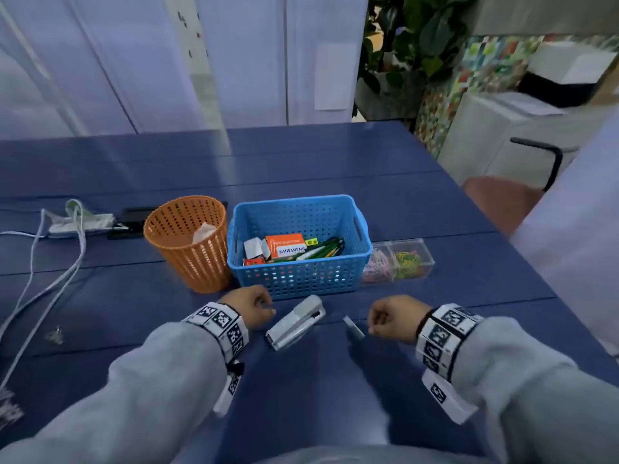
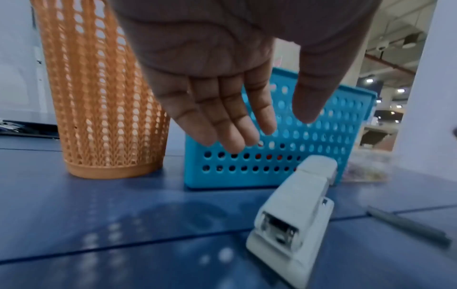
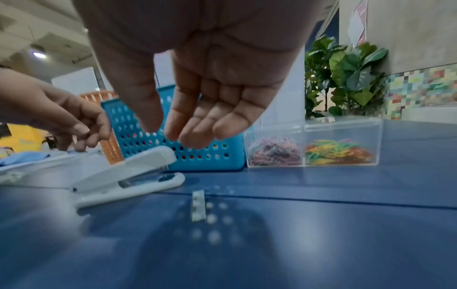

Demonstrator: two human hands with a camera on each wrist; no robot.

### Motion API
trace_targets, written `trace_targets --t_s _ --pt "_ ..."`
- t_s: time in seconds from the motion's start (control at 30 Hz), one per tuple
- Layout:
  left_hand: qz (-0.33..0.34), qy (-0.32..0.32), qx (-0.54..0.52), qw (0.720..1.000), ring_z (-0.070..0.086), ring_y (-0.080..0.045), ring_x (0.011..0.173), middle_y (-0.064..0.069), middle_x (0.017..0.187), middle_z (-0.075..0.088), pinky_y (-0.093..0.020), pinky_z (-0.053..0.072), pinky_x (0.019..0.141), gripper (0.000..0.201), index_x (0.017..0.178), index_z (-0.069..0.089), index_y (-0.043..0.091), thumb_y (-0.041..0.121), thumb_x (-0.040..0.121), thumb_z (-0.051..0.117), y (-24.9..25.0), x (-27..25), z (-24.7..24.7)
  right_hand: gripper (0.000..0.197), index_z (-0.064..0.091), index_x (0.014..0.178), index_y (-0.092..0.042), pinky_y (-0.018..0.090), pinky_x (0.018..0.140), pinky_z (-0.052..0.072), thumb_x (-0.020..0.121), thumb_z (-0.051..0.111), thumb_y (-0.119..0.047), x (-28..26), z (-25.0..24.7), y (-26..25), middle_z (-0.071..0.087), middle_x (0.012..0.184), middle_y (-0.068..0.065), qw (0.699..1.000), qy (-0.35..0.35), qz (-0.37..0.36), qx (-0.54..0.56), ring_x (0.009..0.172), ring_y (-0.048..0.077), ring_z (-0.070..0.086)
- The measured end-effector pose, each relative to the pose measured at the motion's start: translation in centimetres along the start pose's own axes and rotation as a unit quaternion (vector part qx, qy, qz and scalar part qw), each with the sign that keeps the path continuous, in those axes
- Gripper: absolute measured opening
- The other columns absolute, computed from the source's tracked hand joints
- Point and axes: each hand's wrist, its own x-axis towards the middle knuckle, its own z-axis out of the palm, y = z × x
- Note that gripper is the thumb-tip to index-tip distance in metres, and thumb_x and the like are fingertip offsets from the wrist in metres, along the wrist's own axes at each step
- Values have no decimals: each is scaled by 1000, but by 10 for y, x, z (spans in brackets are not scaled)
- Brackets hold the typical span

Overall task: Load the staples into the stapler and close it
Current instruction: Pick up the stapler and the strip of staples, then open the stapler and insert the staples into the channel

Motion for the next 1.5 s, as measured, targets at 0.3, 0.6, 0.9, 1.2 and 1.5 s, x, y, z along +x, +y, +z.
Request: trace_targets --t_s 0.3,0.6,0.9,1.2,1.5 --pt "-1 -68 93 993 56 -27 108 -9 123 58 -29 44 83 56 125 46 16 38 76 65 14 20 31 31 62 111 -16 29 88 48 80 62 -20 51 18 -20 67 108 4 1000 1 11 -19 106 23 61" --pt "32 -57 72 995 60 -29 96 -10 109 64 -34 48 82 35 104 55 19 32 73 64 25 33 46 59 50 126 -26 37 103 42 72 72 -31 85 26 -41 54 134 2 997 0 -44 -69 124 26 49" --pt "86 -65 29 994 58 -27 98 -9 106 64 -25 40 76 27 104 56 16 18 77 61 29 36 41 57 50 126 -23 40 103 36 76 68 -43 101 39 -38 47 132 4 992 -17 -31 -125 125 28 40" --pt "85 -3 -138 987 61 -23 86 -1 83 62 -35 51 82 23 77 55 32 21 67 73 17 17 27 51 57 121 -27 37 101 36 74 69 -44 84 44 -16 53 128 1 994 5 -40 -103 123 24 42" --pt "45 94 -189 977 54 -6 60 7 68 61 -25 47 63 22 69 55 28 14 63 70 -31 -10 10 45 59 118 -28 35 100 35 76 68 -41 77 47 -14 55 124 -1 995 12 -41 -95 121 23 43"
